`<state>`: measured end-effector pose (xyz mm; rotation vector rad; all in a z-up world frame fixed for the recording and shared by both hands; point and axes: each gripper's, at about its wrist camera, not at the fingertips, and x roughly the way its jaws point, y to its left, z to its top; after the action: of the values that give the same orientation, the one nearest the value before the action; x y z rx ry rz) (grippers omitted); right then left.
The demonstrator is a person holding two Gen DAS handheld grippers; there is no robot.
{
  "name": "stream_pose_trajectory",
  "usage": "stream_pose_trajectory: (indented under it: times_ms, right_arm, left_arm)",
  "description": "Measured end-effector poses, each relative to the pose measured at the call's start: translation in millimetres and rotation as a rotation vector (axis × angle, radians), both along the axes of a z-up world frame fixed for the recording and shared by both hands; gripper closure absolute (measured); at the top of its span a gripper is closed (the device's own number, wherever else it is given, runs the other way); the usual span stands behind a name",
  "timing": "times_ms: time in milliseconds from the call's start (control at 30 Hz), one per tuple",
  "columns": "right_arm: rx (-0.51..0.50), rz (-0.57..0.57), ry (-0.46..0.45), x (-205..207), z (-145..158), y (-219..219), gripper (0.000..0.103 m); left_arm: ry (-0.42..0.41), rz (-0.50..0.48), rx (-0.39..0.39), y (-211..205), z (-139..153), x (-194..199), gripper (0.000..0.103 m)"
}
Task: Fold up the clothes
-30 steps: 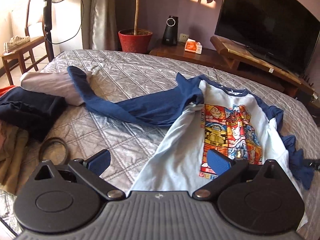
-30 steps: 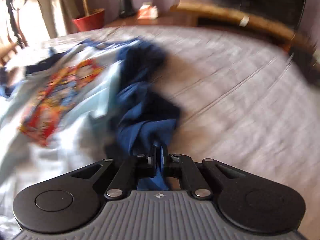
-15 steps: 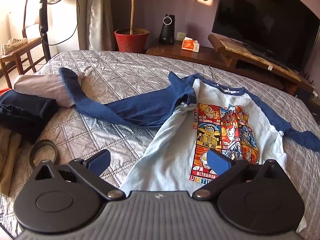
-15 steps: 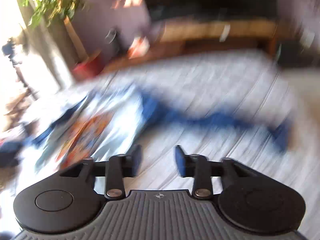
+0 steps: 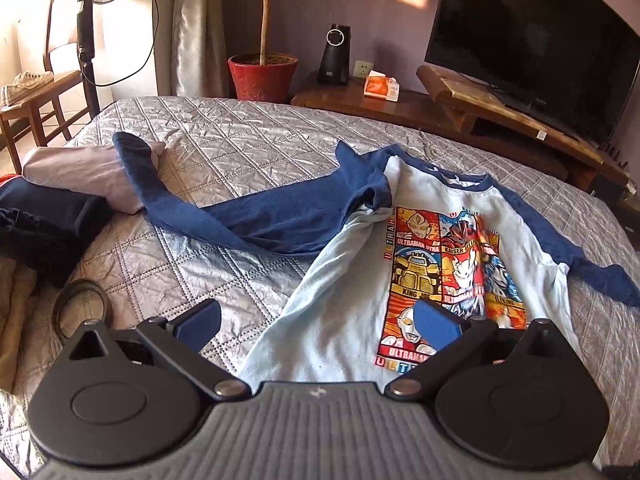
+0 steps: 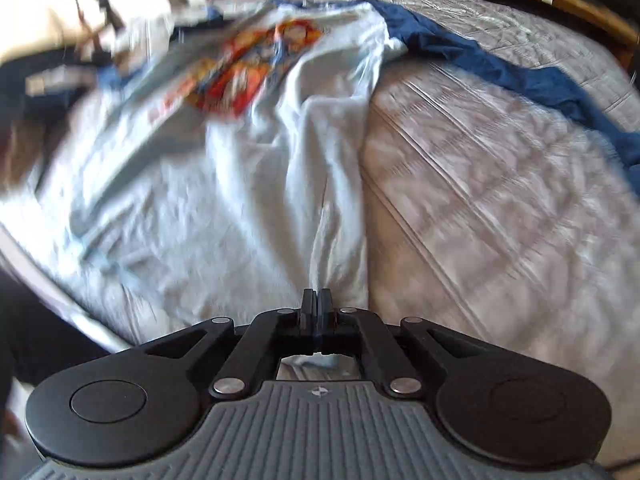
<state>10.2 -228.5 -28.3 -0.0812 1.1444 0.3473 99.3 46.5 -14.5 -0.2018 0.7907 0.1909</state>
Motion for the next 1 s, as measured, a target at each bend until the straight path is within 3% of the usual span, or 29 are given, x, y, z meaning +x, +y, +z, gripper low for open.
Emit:
stream_pose_trajectory:
  times_ms: [100, 200, 300, 367, 433, 533, 733, 867, 933, 1000]
  right_arm:
    - [-0.034, -0.065, -0.005, -9.2, 16.7, -19.5, 0.098]
    - [-0.009, -0.119, -0.152, 5.1, 49.3, -24.4, 0.095]
    - [0.159, -0.114, -0.274, 53.2, 76.3, 0.7, 0.088]
    - [0.205, -0.084, -0.306, 98.6, 82.1, 36.7, 0.076]
    - [0.231, -0.034, -0.346, 144.3, 86.4, 80.9, 0.072]
    - [0.174, 0.103, -0.395, 199.1, 87.2, 158.9, 0.021]
    - [0.015, 0.423, -0.387, 243.2, 54.5, 285.3, 0.02]
    - [0.128, 0.607, -0.233, 238.2, 19.6, 320.8, 0.02]
    - [0.122, 0.651, -0.245, 229.3, 9.3, 336.0, 0.02]
    - [0.1, 0.651, -0.275, 226.3, 0.7, 348.9, 0.037]
  left_arm:
    - [0.006, -0.009, 0.003, 1.7, -2.9, -0.3, 0.001]
    - [0.017, -0.002, 0.006, 8.3, -6.3, -0.5, 0.001]
    - [0.012, 0.022, -0.002, 18.5, -5.8, -3.3, 0.001]
    - [0.006, 0.042, -0.01, 26.3, -3.6, -6.6, 0.001]
    - [0.0, 0.055, -0.013, 34.9, -1.4, -10.5, 0.001]
    - [-0.005, 0.069, -0.007, 48.7, 0.5, -15.3, 0.001]
    - [-0.02, 0.114, -0.02, 83.2, 4.2, -18.9, 0.001]
    - [-0.04, 0.145, -0.039, 103.7, 4.8, -23.8, 0.001]
    - [-0.045, 0.158, -0.047, 111.8, 3.9, -26.8, 0.001]
    - [-0.042, 0.168, -0.056, 117.8, 2.2, -29.1, 0.001]
